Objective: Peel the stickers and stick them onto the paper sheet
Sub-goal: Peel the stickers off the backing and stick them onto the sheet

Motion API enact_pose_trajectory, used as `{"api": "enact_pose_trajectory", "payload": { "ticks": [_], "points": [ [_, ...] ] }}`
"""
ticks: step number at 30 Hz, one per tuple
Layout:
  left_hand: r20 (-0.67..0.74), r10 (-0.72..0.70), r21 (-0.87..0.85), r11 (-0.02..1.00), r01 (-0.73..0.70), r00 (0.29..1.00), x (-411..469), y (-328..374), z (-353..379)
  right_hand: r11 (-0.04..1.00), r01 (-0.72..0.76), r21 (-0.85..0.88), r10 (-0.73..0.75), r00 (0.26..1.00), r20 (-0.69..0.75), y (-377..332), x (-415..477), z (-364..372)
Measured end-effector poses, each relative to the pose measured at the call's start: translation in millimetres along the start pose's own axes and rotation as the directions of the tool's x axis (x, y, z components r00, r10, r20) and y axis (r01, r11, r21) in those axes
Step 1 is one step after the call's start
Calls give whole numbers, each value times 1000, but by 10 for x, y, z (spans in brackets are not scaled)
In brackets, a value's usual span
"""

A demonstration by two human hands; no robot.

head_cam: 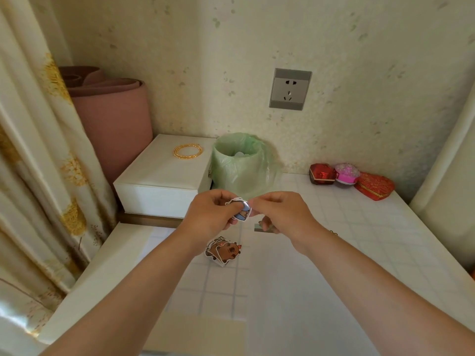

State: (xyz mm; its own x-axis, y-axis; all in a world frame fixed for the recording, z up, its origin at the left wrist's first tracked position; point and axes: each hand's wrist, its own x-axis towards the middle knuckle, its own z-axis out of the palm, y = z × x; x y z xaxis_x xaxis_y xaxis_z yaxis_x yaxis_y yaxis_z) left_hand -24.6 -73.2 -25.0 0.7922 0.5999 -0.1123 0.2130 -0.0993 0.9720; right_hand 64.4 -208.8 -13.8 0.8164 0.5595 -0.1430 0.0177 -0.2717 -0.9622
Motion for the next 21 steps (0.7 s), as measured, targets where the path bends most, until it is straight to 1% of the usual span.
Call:
{"api": "enact_pose_trajectory", "payload": {
  "ticks": [3, 5, 7, 9, 11, 13, 14, 15, 16, 17, 18, 19, 20, 21],
  "points": [
    [1, 24, 21, 1000, -24, 1000, 19, 13, -11, 998, -52, 20, 50, 996, 79, -20, 14, -62],
    [21, 44, 25, 999, -45, 999, 13, 16, -9, 999, -40, 20, 38, 997, 67, -1, 32, -83],
    [34, 63, 18, 998, -64, 997, -7, 15, 4, 999, 25, -39, -24, 1000, 12, 23, 43, -85],
    [30, 76, 17, 997, -77, 997, -31, 10, 28, 965, 153, -213, -169, 984, -60, 61, 59, -73],
    [17, 86, 11, 996, -86, 996, -49, -4, 54, 865, 262, -428, -332, 938, -97, 99, 60, -46],
    [-8, 98, 3, 995, -98, 995, -60, -21, 71, 727, 317, -609, -462, 882, -93, 133, 29, -6],
    [-23, 102, -1, 995, -102, 995, -64, -26, 76, 662, 340, -668, -518, 851, -80, 137, 9, 14],
    [-40, 102, -7, 995, -102, 994, -64, -27, 79, 624, 359, -694, -552, 832, -66, 141, -6, 32],
    [-58, 97, -18, 995, -98, 994, -63, -25, 78, 648, 382, -659, -550, 833, -58, 136, -10, 44],
    [-77, 85, -35, 995, -88, 993, -57, -19, 72, 745, 386, -544, -494, 867, -61, 114, -12, 45],
    [-89, 69, -57, 996, -74, 994, -50, -10, 61, 866, 349, -357, -391, 919, -50, 79, -10, 39],
    [-88, 53, -80, 995, -60, 995, -44, 0, 46, 949, 265, -173, -274, 961, -27, 38, -7, 24],
    [-75, 43, -99, 994, -50, 996, -40, 8, 30, 984, 173, -47, -173, 985, 9, 2, -5, 3],
    [-54, 40, -112, 993, -46, 998, -38, 14, 19, 994, 111, 13, -111, 993, 41, -10, 6, -22]
  ]
}}
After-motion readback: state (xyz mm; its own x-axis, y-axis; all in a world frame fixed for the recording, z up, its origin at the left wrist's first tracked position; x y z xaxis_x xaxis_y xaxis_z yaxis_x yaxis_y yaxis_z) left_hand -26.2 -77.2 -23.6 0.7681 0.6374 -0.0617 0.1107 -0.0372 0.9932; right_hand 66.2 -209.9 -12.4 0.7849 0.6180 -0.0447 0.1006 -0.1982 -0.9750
